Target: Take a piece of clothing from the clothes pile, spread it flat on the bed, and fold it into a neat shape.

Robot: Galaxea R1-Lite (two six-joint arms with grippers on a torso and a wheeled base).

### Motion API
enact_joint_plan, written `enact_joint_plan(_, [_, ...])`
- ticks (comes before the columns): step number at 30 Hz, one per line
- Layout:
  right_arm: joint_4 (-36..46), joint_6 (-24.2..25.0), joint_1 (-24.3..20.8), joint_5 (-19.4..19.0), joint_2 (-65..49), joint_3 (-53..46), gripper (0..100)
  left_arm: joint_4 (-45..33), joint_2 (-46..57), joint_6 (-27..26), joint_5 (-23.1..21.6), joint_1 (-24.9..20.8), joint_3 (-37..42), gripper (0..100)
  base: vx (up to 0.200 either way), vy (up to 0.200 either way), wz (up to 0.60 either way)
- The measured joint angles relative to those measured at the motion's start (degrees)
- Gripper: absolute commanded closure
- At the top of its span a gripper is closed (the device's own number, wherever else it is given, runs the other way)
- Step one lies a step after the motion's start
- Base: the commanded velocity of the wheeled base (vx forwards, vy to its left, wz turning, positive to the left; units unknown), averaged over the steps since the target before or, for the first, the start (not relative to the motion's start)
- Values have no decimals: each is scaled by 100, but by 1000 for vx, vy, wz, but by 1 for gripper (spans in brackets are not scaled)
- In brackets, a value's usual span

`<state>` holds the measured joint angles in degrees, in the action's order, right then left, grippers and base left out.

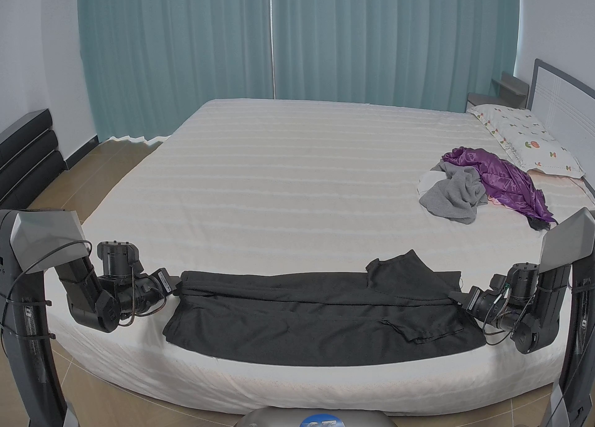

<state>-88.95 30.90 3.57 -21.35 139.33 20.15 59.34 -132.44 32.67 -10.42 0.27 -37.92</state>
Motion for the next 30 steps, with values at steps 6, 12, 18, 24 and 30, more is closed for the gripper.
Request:
enact_joint_plan(6, [-2, 117, 54, -57, -71, 68, 0, 189, 38, 15, -6, -9, 152, 0, 0, 0, 0])
enact_joint_plan(12, [107, 572, 96, -90, -250, 475, 0, 32, 107, 79, -30, 35, -262, 0, 0, 0, 0])
enact_joint_plan(18, [596, 914, 119, -90, -217, 1054, 0, -830, 2, 124, -66, 13, -1163, 0, 0, 0, 0])
enact_joint_plan(24, [1251, 1234, 249, -107, -77, 1614, 0, -1830, -273, 132, -284, -16, -2054, 0, 0, 0, 0])
enact_joint_plan(30, [1404, 1308, 358, -161, 100, 1876, 0, -2076, -513, 83, -589, -34, -2334, 0, 0, 0, 0])
